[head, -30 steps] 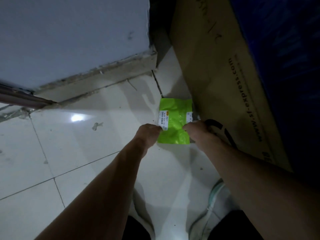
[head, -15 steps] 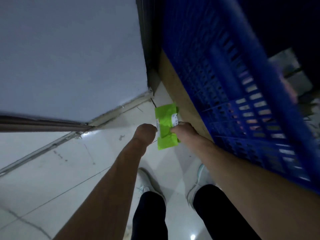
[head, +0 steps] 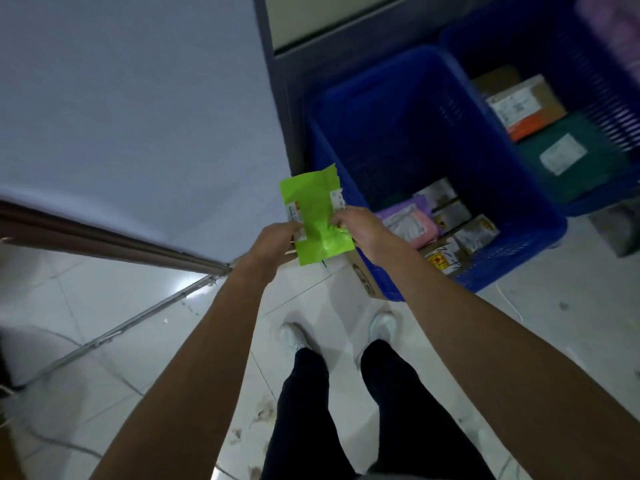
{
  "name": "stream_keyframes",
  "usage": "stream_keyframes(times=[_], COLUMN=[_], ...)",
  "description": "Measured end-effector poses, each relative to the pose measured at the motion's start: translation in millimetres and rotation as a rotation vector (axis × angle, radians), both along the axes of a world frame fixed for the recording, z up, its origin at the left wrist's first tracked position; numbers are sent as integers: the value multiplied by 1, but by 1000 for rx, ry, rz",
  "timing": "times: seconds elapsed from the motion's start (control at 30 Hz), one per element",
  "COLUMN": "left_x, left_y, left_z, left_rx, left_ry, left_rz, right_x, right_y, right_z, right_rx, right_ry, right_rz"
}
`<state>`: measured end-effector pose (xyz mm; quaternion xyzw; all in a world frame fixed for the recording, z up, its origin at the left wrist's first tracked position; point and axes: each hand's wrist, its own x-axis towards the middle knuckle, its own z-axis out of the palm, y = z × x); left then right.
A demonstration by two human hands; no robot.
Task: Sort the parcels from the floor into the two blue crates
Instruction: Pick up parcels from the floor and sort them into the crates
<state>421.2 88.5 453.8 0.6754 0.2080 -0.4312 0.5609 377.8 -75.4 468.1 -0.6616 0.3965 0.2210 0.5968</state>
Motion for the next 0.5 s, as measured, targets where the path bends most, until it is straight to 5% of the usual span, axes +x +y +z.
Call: stream_keyframes(times=[0.23,0.5], left_x=[-5,3], left_y=[-11,-41], left_z=[139,228], left_rx=[-61,-124], left_ry=[-128,-325], left_rz=[81,95], right_x=[-19,-22], right_y=[-20,-60], right_z=[124,205], right_rx=[108,225], right_ry=[-165,-371], right_rz=[-35,54])
